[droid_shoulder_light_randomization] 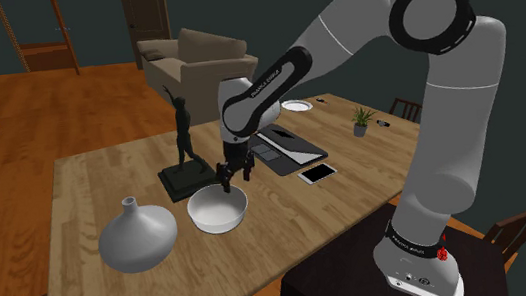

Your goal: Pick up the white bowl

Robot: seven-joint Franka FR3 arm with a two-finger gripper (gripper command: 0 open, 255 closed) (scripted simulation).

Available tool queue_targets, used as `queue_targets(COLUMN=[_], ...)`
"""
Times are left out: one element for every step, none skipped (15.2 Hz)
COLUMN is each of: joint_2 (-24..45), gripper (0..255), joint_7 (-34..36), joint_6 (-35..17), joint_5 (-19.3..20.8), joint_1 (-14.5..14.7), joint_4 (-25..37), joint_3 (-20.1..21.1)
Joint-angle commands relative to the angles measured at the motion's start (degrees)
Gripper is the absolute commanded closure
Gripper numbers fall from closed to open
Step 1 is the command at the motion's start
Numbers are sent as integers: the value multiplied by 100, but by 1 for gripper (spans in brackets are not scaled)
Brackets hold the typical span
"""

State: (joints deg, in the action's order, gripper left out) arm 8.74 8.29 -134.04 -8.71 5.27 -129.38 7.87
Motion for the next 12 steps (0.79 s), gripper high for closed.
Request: queue_targets(joint_2=[16,14,13,14,14,13,13,12,12,19,-37,-93], gripper=[255,255,255,255,255,255,255,255,255,255,255,255], joint_7=[-4,-2,-2,-2,-2,-2,-2,-1,-1,0,7,13], joint_6=[-14,-14,-12,-12,-13,-13,-13,-13,-13,-23,50,122], joint_5=[1,1,1,1,1,1,1,1,1,1,1,1], joint_1=[-1,0,0,0,0,0,0,0,0,2,0,-2], joint_4=[4,3,4,5,4,4,4,3,2,0,17,34], joint_3=[-1,-1,-1,-1,-1,-1,-1,0,0,1,0,0])
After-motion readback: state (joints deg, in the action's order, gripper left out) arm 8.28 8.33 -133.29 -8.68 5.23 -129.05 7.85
